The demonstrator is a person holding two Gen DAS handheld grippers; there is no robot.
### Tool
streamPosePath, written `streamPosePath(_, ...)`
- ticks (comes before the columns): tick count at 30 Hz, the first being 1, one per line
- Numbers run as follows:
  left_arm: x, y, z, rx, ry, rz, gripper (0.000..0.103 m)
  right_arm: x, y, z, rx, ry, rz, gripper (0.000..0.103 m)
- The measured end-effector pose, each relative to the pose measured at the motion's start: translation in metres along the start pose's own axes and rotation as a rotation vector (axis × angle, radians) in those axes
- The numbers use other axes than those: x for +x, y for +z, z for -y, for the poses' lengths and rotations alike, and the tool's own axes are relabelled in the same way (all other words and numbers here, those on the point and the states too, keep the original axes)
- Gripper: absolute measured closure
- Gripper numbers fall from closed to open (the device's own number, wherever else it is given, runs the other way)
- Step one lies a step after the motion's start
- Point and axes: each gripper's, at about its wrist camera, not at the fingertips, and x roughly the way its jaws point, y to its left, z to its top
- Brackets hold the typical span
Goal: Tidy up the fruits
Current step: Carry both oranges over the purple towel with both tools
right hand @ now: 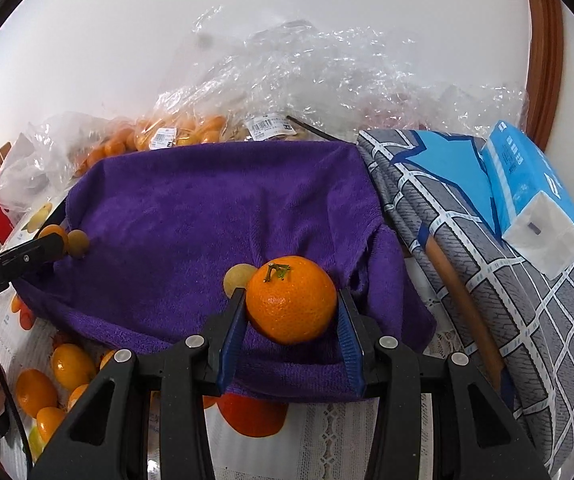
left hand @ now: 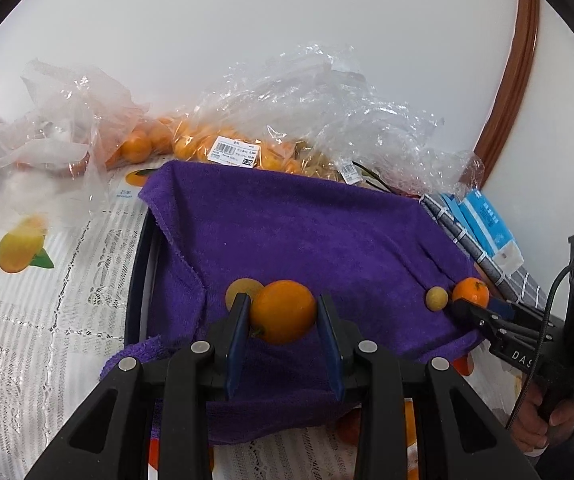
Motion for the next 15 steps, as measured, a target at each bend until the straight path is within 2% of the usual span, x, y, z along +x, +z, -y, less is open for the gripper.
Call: streamPosePath(15, 0.0039, -0.0018, -0.0011, -0.005, -0.001, -0.029, 0.071, -0.0037, -0.0002, 0.0004, 0.007, -0.01, 0.009, 0.059)
